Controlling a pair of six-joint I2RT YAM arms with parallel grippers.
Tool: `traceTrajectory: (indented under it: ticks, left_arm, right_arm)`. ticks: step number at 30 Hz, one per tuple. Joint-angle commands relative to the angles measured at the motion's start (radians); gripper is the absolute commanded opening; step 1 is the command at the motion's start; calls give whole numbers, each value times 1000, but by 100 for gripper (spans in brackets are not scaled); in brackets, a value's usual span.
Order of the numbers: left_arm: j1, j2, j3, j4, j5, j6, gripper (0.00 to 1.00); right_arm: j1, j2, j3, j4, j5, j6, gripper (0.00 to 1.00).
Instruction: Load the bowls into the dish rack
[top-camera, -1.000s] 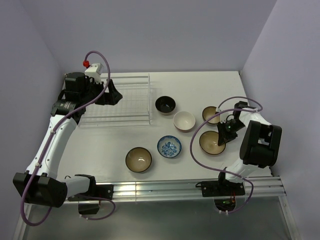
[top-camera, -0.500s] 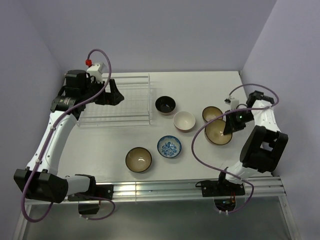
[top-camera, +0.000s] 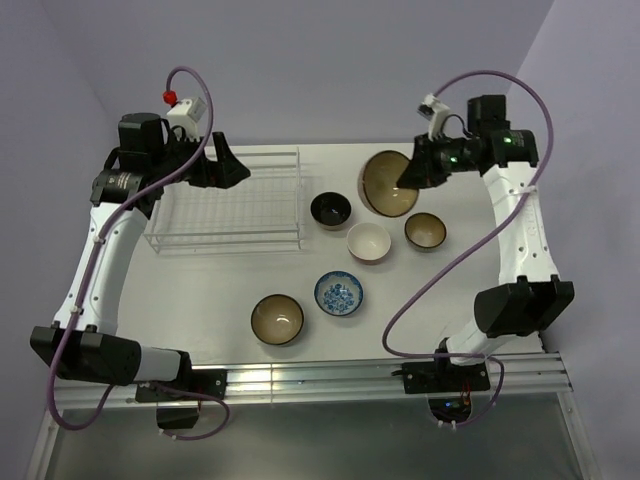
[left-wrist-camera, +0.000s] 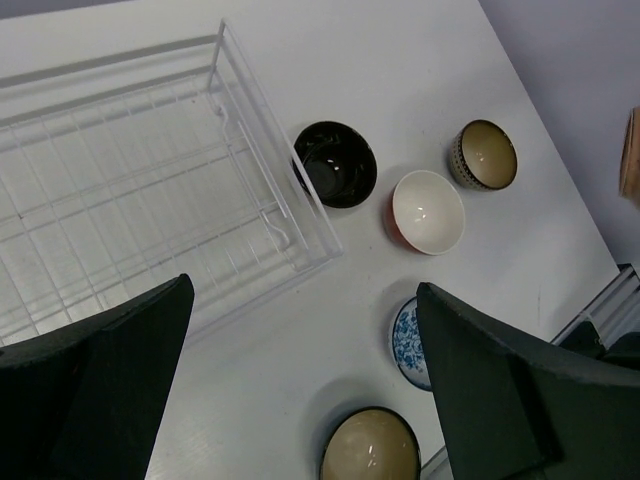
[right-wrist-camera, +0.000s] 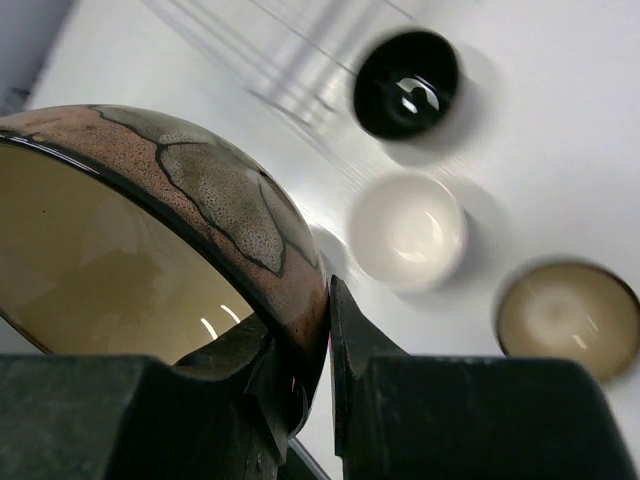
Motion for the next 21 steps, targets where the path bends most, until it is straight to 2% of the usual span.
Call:
traceTrajectory:
  ticks: [1,8,9,12,21]
  left_arm:
    - [33,8,29,-13,107,9,99]
    - [175,60,-1,75,348,-95,100]
    - [220,65,-17,108,429,-132,99]
    - [286,68,-81,233,492,-210,97]
    - [315,80,-239,460,466,-336,99]
  right_arm:
    - [109,49,86,185,-106,275,0]
    - [305,250,253,343,15,425,0]
    - [322,279,305,371,13,451,0]
    - [400,382,382,418,49,462,0]
    - [555,667,527,754,-69,724,0]
